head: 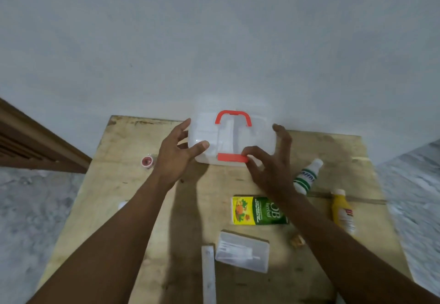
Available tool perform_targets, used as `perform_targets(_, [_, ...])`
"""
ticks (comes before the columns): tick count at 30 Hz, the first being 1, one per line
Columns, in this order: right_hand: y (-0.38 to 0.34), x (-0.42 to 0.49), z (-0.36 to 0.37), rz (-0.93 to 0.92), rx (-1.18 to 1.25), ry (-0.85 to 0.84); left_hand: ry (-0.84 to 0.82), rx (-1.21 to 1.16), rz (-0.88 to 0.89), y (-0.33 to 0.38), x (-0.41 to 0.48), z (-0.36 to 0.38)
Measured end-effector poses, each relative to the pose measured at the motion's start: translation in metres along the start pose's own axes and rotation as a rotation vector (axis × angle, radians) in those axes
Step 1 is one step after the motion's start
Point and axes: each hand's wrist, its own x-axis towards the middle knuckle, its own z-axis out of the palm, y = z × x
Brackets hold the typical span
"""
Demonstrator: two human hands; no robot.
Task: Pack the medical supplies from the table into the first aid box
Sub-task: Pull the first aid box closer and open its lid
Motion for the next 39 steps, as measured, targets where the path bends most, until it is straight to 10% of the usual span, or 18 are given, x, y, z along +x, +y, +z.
perform_targets(24, [-0.05, -0.009, -0.044, 0.414, 0.253, -0.148, -0.151, 0.127, 0.125, -0.028, -0.034, -0.007])
perform_targets(35, [-0.053, 0.032, -0.07, 0.244, 0.215, 0.043, -0.054, 0.321, 0.037, -0.03, -0.019, 0.005])
perform_targets(39, [-0.044, 0.041, -0.074, 0.299, 0.146, -0.186, -0.071, 0.372, 0.03, -0.034, -0.014, -0.001])
